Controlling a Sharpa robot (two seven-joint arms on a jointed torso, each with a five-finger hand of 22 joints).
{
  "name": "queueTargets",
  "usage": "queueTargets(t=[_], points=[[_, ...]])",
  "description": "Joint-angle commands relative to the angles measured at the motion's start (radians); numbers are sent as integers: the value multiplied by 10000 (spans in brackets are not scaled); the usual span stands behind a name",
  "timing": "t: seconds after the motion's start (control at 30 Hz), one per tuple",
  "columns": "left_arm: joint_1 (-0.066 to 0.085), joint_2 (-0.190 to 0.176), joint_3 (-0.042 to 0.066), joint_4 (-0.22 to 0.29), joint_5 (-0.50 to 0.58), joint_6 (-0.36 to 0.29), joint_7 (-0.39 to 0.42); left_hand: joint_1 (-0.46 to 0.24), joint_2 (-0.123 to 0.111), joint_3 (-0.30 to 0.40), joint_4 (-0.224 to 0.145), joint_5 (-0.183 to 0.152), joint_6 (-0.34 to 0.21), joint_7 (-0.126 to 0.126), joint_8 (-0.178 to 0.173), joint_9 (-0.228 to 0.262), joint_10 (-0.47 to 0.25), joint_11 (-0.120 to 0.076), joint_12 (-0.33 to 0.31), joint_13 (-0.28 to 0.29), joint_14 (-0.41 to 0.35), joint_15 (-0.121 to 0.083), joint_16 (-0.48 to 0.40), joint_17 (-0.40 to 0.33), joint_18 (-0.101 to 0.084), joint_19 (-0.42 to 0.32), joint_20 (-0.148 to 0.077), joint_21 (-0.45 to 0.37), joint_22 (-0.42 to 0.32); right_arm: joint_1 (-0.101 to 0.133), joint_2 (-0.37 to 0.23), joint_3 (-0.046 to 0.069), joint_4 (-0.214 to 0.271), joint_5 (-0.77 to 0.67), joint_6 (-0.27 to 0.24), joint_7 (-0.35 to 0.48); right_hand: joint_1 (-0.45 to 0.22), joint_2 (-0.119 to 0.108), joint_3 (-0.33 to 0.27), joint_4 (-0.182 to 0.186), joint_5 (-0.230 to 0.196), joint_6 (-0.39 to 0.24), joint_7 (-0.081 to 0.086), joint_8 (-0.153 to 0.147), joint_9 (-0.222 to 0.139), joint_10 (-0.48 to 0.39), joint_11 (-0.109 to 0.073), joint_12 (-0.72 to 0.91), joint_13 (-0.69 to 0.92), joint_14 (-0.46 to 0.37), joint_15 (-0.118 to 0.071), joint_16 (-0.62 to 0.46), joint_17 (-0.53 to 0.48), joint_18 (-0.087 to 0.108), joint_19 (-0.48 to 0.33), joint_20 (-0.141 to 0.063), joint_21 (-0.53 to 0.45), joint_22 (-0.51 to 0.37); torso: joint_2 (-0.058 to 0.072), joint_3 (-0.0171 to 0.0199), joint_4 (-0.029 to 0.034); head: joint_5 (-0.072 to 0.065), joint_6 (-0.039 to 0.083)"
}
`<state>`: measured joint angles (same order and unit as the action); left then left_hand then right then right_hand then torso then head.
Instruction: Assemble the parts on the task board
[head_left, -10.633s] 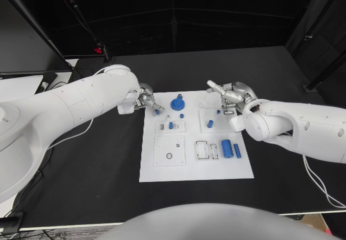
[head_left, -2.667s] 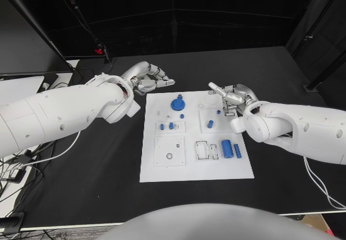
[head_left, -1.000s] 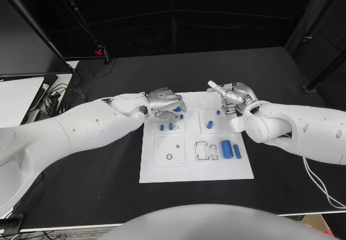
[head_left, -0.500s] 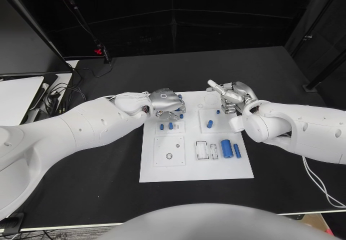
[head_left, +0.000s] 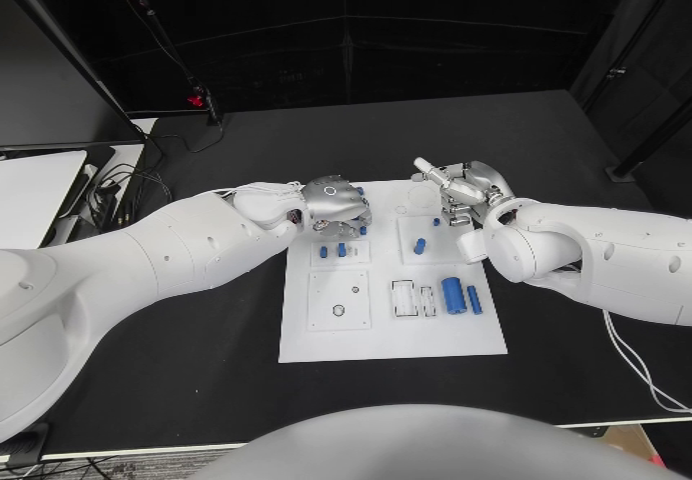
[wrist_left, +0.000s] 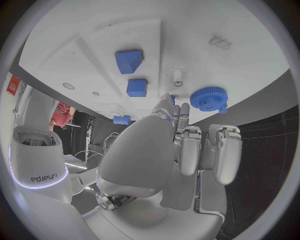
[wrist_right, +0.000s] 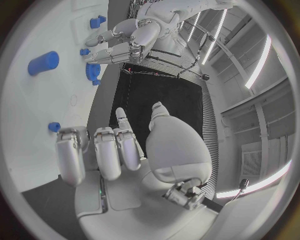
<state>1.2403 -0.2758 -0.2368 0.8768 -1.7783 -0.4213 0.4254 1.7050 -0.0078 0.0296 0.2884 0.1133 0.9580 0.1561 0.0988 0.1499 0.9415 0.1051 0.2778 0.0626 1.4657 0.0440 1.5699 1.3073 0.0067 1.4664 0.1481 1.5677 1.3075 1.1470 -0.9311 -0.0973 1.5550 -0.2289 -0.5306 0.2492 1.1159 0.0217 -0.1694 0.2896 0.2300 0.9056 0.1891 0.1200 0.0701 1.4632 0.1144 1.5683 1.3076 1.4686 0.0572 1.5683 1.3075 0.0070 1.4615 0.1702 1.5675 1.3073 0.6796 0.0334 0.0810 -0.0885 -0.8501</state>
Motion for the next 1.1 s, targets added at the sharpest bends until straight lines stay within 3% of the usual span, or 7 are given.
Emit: queueTargets(t=[0.03,1.1], points=[[5,51,10,-42,-102,72,-58,80,-9,66,11,40,59,-15,-36,-11,60,17,-57,-12,1051,32,9,2635,-67,1044,-46,31,2633,12,13,4,13,19,61,50,35,94,-69,12,51,15,14,37,-9,1076,44,25,2632,1022,47,25,2633,-70,1093,4,33,2635,3,0,-1,-1,-1],[-17,242,11,-326,-102,609,107,-167,18,403,29,-48,204,-43,-99,-153,211,-16,-261,-22,1051,18,9,2635,-67,1044,-38,31,2633,13,38,5,31,19,-16,20,45,115,-79,8,72,23,13,45,-8,1076,43,25,2632,1022,47,25,2633,-70,1093,4,33,2635,5,0,-6,-50,-18]])
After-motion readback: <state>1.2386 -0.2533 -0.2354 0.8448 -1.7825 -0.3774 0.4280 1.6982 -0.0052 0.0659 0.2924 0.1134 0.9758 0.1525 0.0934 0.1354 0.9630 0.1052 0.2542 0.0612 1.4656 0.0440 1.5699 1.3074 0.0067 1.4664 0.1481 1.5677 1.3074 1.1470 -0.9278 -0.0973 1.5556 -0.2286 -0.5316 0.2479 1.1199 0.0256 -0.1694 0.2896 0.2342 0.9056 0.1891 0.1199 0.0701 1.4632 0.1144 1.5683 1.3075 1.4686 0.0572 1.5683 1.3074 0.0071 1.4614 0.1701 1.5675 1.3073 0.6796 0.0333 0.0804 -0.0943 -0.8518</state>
